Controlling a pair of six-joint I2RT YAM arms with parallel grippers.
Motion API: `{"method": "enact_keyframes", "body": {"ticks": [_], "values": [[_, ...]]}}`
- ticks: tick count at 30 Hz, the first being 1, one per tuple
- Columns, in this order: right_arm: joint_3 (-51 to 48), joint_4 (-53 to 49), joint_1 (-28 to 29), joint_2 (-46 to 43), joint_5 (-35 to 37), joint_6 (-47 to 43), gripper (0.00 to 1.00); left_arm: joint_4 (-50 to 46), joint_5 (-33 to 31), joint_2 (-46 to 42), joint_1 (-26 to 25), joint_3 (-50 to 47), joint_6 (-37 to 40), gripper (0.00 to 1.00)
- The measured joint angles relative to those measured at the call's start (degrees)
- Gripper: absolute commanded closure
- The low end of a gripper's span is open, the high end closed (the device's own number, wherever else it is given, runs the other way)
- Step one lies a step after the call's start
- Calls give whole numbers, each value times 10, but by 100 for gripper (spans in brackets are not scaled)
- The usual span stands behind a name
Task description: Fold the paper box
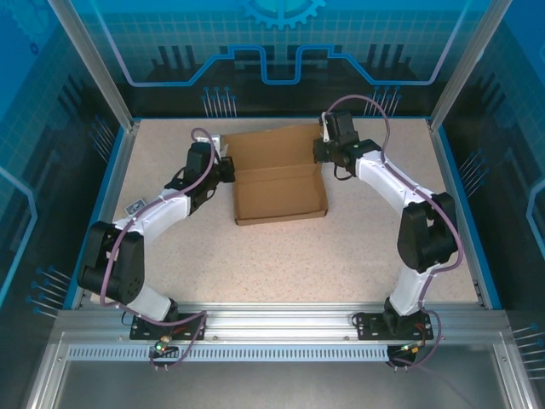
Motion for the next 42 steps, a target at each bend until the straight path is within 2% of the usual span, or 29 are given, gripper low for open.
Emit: {"method": "enact_keyframes", "body": {"ticks": [12,21,31,42], "values": [[-1,13,9,1,29,35,91,53,-67,-14,-37,-47,-54,100],[-31,45,18,0,49,42,92,71,-92,-24,-52,-66,-88,100],[-89,110,18,-21,53,42,93,127,-174,-37,-102,-119,-89,100],[-185,189,18,-74,47,31,94,180,-216,-63,-138,-177,-72,100]]}}
